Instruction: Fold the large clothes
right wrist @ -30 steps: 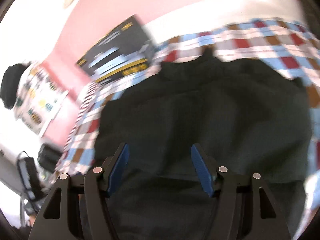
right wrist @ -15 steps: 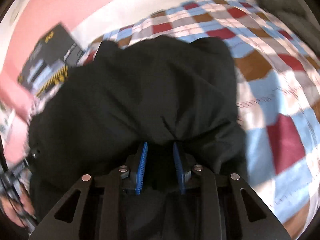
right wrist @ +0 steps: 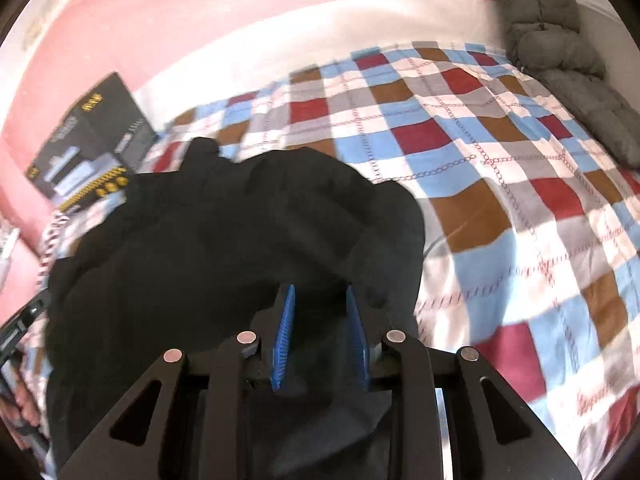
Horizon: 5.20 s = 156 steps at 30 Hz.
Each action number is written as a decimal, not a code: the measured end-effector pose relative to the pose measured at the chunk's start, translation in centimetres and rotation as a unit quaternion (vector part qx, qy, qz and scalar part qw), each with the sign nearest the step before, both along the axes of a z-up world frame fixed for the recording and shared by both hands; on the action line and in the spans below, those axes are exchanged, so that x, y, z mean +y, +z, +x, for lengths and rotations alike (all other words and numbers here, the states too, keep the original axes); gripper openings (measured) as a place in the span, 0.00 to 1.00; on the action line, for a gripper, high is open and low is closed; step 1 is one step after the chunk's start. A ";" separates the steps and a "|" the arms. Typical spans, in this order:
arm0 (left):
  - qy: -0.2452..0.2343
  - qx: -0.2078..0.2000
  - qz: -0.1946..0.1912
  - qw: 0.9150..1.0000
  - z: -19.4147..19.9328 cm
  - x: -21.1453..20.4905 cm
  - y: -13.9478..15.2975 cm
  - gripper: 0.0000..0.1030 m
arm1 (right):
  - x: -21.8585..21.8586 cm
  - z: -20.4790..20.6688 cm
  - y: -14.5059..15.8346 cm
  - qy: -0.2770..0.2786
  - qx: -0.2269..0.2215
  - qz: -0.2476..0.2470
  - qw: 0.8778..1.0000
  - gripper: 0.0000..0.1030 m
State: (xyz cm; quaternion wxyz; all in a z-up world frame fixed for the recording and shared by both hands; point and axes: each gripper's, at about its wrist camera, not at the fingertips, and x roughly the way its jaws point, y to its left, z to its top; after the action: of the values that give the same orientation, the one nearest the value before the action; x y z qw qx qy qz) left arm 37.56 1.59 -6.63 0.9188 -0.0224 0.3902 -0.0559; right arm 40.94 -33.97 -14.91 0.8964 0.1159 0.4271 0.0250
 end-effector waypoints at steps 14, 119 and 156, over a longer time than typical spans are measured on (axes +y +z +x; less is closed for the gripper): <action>0.003 0.011 0.013 1.000 -3.2 1.3 -1.2 0.26 | -0.8 -5.4 1.1 0.015 -0.002 -0.016 1.000 0.27; 0.066 0.157 -0.047 0.984 -33.3 11.8 -7.7 0.68 | -5.2 -33.5 -6.0 0.020 0.165 0.153 0.974 0.65; 0.061 0.061 -0.159 0.984 -34.4 15.1 2.4 0.14 | -4.2 -35.5 1.8 0.061 0.090 0.177 0.978 0.23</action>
State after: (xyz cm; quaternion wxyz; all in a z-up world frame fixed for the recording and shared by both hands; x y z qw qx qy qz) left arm 3.16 16.73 -4.19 0.8795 -0.1950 0.4301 -0.0594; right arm 5.46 -38.21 -13.12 0.8165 0.2480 0.5012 0.1437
